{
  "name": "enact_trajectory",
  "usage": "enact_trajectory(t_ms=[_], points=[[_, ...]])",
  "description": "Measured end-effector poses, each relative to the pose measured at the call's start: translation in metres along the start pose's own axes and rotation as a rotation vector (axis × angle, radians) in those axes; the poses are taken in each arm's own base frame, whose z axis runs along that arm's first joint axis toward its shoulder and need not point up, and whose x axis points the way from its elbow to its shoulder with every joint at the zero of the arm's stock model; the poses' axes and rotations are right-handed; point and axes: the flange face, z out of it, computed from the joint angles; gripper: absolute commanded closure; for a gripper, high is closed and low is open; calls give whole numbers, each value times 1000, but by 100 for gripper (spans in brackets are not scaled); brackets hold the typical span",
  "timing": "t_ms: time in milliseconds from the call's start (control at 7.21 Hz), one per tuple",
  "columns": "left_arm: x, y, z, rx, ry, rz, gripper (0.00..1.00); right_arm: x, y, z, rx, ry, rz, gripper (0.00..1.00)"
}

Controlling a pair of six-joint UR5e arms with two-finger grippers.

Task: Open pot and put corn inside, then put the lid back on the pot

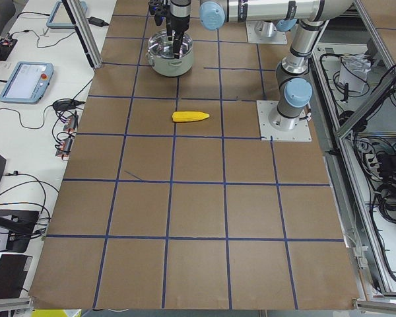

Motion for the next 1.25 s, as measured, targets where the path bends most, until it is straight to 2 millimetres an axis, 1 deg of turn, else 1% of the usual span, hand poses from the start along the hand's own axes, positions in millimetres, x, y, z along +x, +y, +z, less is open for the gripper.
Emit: enact_trajectory(t_ms=[139,277,416,555,693,832,971,1109,1248], points=[[-6,0,-2,2,0,-11,0,0,-2,3,1,3,-3,45],[-9,0,-3,4,-1,-15,0,1,-2,5,-13,7,0,54],[-11,0,-5,8,-2,-17,0,4,-1,6,-34,10,7,61],[-11,0,-8,13,-1,-17,0,6,-1,5,-43,12,11,63],[-12,-1,-11,20,-2,-17,0,6,-1,1,-43,10,13,69],[-13,0,-15,27,-4,-18,0,6,-5,-8,-35,8,15,76],[-14,0,-16,29,-4,-20,0,6,-8,-19,-37,8,16,80],[-14,0,-16,29,-4,-20,0,5,-10,-31,-43,9,17,80],[-14,0,-16,28,-5,-21,0,7,-12,-49,-42,11,16,83]])
